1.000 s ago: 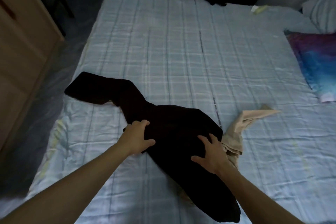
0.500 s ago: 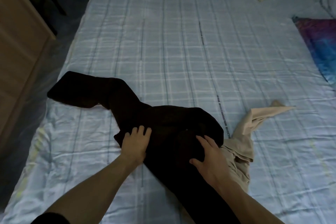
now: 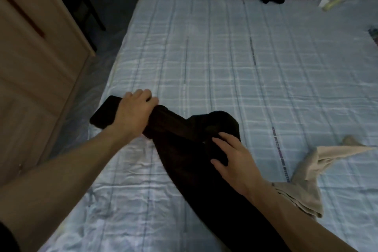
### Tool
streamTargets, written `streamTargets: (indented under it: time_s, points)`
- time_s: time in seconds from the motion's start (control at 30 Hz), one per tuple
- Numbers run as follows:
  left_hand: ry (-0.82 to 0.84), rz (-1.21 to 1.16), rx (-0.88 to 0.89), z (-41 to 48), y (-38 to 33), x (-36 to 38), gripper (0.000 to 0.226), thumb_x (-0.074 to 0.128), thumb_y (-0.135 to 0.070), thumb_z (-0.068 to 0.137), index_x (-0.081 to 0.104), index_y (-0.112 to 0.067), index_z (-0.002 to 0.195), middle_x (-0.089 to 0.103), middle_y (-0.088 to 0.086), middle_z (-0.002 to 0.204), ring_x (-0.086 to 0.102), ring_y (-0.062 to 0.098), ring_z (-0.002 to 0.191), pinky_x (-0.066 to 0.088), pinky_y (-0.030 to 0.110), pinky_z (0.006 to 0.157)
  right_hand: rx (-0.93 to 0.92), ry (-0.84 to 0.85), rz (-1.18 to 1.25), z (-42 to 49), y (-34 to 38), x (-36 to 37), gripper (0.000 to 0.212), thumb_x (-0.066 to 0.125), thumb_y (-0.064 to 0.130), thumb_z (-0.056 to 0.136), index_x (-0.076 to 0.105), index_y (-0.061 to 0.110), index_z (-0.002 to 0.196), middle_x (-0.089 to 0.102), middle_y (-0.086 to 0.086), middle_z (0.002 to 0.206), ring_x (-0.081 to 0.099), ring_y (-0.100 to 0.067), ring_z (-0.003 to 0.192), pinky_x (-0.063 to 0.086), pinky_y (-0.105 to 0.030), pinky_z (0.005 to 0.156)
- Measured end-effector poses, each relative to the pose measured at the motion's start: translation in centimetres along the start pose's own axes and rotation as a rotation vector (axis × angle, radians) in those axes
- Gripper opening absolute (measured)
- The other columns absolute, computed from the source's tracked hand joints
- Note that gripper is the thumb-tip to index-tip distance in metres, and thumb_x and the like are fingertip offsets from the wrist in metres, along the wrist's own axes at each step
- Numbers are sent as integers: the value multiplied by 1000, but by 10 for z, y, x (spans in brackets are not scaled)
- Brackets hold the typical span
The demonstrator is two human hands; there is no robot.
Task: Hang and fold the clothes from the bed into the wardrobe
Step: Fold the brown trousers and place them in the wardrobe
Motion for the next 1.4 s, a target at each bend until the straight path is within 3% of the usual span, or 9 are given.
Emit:
streamTargets:
  time_s: [0.13, 0.27, 0.5, 0.7, 0.9, 1.0, 1.1, 1.23, 1.4]
  points:
    - [-131, 138, -219, 12, 82, -14, 25, 54, -5, 72, 62, -6, 95, 57, 21, 97, 54, 39, 90, 36, 49, 76, -210, 53, 32, 25, 25, 15, 47, 71, 24, 89, 61, 13, 133, 46, -1, 148, 47, -16, 134, 41, -30, 110]
    - [228, 194, -442, -14, 114, 15, 44, 64, -10, 78, 58, -13, 121, 53, 18, 121, 46, 39, 115, 35, 51, 97, -267, 217, 132, 30, 37, 38, 41, 62, 29, 95, 60, 22, 135, 33, 14, 156, 32, 0, 140, 25, -15, 115]
    - [527, 28, -322, -67, 57, 66, 41, 59, -24, 88, 54, -26, 128, 50, 5, 127, 45, 28, 120, 39, 42, 96, 38, 286, 18, -3, 0, 39, 46, 58, 29, 96, 51, 22, 141, 40, 4, 152, 39, -11, 138, 28, -23, 116]
    - [511, -181, -242, -92, -17, 75, 45, 62, -32, 91, 52, -24, 134, 49, 3, 136, 43, 25, 125, 40, 41, 98, 374, 345, 2, -70, -51, 21, 49, 60, 31, 96, 50, 16, 141, 53, -5, 141, 51, -19, 128, 36, -29, 111]
    - [453, -309, -143, -111, -100, 65, 44, 60, -29, 92, 54, -17, 134, 50, 7, 135, 45, 26, 123, 42, 42, 98, 347, 426, -209, -147, -75, 23, 74, 58, 61, 83, 36, 33, 148, 40, 2, 152, 41, -20, 135, 34, -33, 109]
    - [429, -315, -131, -124, -136, 58, 47, 59, -31, 93, 51, -18, 137, 48, 6, 139, 45, 25, 124, 42, 41, 99, 387, 532, -90, -179, -80, 44, 101, 68, 61, 75, 13, 33, 155, 16, -3, 162, 25, -26, 146, 27, -41, 118]
    - [425, -348, -125, -142, -171, 55, 46, 60, -32, 92, 52, -19, 136, 47, 4, 140, 44, 25, 125, 41, 42, 100, 373, 503, -84, -199, -85, 57, 114, 73, 60, 66, 6, 36, 154, 20, -6, 159, 29, -30, 143, 30, -43, 114]
    - [459, -386, -114, -170, -216, 55, 46, 60, -32, 93, 51, -19, 136, 47, 2, 141, 43, 23, 124, 40, 40, 102, 329, 351, -56, -212, -85, 60, 92, 74, 41, 75, 21, 32, 150, 51, -4, 134, 53, -22, 120, 45, -33, 100]
    - [494, -423, -159, -202, -251, 47, 45, 59, -34, 93, 51, -21, 136, 47, 0, 140, 45, 22, 124, 41, 39, 101, 287, 298, 60, -214, -75, 53, 59, 62, 17, 85, 36, 21, 138, 64, -4, 111, 62, -22, 101, 50, -32, 85]
Point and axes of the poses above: each hand's wrist, its own z-axis towards the middle knuckle, its own x-axis out of the palm, y = z × x, the point moved 1 cm from there along z, towards the middle knuckle
